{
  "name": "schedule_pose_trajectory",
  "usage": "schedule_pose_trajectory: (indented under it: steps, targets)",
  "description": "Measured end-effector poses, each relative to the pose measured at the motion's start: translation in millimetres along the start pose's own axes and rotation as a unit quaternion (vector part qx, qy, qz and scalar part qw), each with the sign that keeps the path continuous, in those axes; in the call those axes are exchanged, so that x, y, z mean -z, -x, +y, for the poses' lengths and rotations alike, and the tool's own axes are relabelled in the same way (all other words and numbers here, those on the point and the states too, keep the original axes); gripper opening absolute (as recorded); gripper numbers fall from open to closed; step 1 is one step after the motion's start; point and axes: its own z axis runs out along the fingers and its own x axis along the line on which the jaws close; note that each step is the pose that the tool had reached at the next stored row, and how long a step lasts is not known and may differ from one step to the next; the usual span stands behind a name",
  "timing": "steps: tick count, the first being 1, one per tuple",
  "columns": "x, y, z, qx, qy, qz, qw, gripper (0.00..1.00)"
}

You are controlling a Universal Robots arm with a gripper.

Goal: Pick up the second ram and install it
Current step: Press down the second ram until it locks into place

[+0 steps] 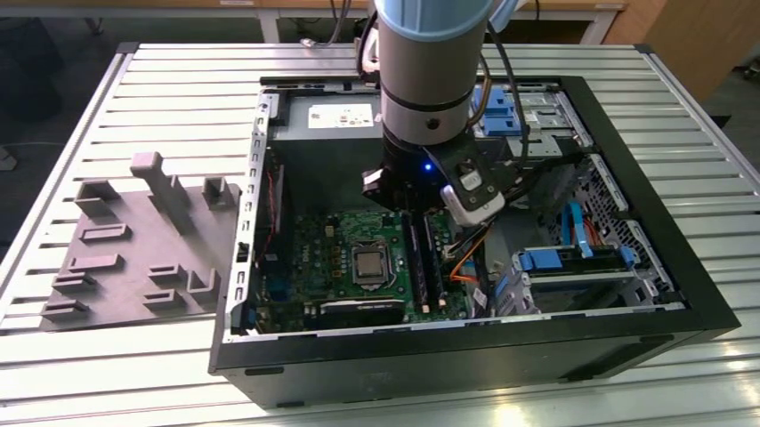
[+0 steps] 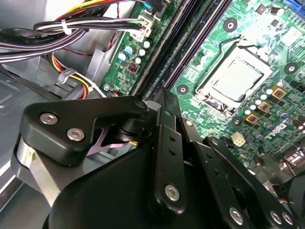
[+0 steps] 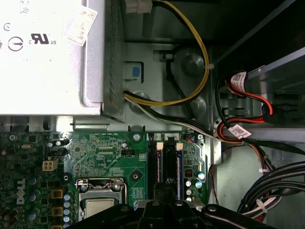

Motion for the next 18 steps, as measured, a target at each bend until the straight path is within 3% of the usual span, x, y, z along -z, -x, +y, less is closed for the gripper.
schedule_pose_trajectory:
  steps: [18]
  targets:
    - [0.4,0.1,-4.6,0.000,0.0000,0.0000,1.0000,0.11]
